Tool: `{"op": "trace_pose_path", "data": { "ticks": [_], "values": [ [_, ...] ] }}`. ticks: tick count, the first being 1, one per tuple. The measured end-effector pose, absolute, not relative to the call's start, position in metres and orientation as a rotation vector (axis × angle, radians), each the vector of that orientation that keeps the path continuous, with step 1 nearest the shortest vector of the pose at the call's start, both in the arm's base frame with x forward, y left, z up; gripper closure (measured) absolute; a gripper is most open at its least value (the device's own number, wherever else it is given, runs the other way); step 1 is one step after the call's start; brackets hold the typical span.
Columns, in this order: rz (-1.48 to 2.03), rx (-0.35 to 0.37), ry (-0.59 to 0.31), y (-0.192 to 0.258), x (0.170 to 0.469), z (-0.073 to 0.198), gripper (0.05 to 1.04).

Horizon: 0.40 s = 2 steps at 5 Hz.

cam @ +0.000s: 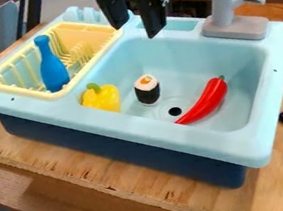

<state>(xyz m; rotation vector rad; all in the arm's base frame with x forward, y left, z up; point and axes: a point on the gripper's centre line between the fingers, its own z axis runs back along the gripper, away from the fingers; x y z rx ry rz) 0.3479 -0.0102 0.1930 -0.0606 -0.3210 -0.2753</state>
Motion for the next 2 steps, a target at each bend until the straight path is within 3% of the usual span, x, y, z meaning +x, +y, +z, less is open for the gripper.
{"op": "trace_pose_path", "data": {
  "ticks": [1, 2],
  "values": [
    [-0.269, -0.061, -0.288, -0.01, 0.349, 0.182, 0.083],
    [-0.312, 0.005, -0.27, -0.037, 0.359, 0.169, 0.083]
  ]
}}
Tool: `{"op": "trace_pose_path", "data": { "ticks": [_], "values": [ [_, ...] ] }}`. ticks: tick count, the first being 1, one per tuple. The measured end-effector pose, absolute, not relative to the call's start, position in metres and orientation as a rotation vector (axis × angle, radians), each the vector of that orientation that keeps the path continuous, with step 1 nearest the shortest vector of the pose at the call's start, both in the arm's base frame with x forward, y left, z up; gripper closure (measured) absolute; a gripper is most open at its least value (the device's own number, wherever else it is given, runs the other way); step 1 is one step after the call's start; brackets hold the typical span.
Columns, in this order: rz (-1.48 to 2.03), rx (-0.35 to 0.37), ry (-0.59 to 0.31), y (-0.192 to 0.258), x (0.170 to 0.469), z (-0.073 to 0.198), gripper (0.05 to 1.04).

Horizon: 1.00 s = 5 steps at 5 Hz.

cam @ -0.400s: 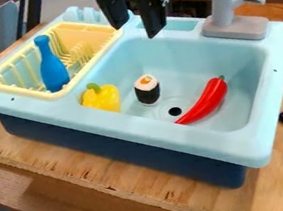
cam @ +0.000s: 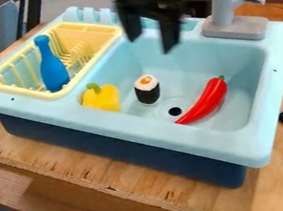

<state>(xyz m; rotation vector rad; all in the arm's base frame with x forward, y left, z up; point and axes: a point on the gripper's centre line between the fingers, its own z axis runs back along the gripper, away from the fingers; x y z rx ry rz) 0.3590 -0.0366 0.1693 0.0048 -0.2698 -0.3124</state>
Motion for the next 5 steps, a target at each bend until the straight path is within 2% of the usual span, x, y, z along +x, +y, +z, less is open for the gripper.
{"op": "trace_pose_path", "data": {
  "ticks": [1, 2, 3, 4, 5],
  "values": [
    [-0.366, -0.002, -0.323, -0.062, 0.373, 0.162, 0.083],
    [-0.418, -0.047, -0.36, -0.079, 0.378, 0.155, 0.083],
    [-0.423, -0.06, -0.325, -0.084, 0.368, 0.138, 0.083],
    [-0.39, -0.114, -0.292, -0.089, 0.356, 0.117, 0.083],
    [-0.371, -0.12, -0.265, -0.088, 0.35, 0.11, 0.083]
  ]
}}
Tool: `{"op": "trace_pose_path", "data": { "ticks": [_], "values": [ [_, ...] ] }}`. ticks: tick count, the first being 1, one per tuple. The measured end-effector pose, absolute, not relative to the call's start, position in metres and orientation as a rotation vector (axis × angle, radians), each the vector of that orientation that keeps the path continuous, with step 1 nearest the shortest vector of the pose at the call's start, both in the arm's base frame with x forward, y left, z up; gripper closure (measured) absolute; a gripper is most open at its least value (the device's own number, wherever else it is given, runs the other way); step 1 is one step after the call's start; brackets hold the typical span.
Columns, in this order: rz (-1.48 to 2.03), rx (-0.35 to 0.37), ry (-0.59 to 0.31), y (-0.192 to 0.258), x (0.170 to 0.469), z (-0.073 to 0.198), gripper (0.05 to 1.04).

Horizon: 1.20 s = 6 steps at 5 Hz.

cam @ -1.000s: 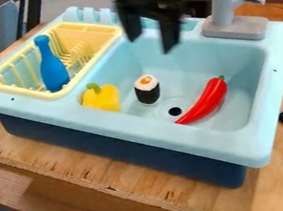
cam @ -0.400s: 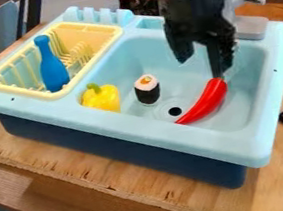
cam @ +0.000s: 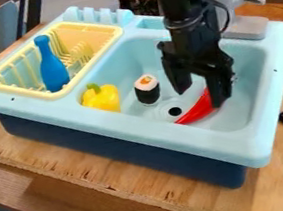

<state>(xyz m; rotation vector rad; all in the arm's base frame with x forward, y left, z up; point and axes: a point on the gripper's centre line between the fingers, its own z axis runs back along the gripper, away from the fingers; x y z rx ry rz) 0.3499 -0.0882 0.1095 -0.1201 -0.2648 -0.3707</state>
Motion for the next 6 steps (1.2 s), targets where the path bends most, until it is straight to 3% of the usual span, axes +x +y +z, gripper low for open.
{"op": "trace_pose_path", "data": {
  "ticks": [3, 4, 5, 6],
  "values": [
    [-0.411, -0.139, -0.19, -0.092, 0.363, 0.083, 0.121],
    [-0.424, -0.141, -0.184, -0.092, 0.364, 0.078, 0.413],
    [-0.436, -0.146, -0.195, -0.094, 0.365, 0.079, 0.646],
    [-0.442, -0.146, -0.194, -0.093, 0.365, 0.079, 0.649]
  ]
}}
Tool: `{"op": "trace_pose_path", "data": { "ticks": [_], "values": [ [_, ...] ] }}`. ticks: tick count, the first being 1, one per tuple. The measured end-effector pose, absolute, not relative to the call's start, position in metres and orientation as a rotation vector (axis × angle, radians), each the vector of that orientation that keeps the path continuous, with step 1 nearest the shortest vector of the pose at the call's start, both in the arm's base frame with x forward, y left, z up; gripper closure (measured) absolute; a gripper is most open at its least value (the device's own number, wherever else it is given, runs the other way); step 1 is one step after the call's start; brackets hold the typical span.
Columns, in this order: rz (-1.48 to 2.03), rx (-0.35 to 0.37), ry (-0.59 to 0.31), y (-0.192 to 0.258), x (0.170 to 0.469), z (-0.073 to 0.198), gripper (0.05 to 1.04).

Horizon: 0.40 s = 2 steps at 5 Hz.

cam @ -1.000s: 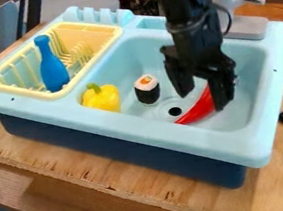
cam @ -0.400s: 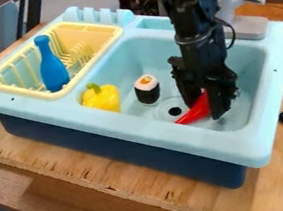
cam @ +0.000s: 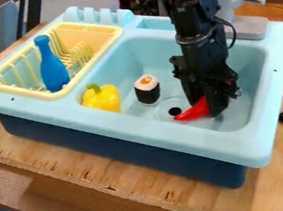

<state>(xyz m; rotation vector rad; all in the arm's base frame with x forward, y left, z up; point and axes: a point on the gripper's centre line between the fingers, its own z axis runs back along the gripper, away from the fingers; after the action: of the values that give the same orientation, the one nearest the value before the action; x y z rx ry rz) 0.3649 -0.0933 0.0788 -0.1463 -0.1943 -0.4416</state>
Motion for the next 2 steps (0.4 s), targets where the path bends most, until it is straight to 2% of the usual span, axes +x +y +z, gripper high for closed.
{"op": "trace_pose_path", "data": {
  "ticks": [1, 2],
  "values": [
    [-0.445, -0.139, -0.192, -0.09, 0.365, 0.079, 0.65],
    [-0.401, -0.117, -0.244, -0.073, 0.367, 0.099, 0.649]
  ]
}}
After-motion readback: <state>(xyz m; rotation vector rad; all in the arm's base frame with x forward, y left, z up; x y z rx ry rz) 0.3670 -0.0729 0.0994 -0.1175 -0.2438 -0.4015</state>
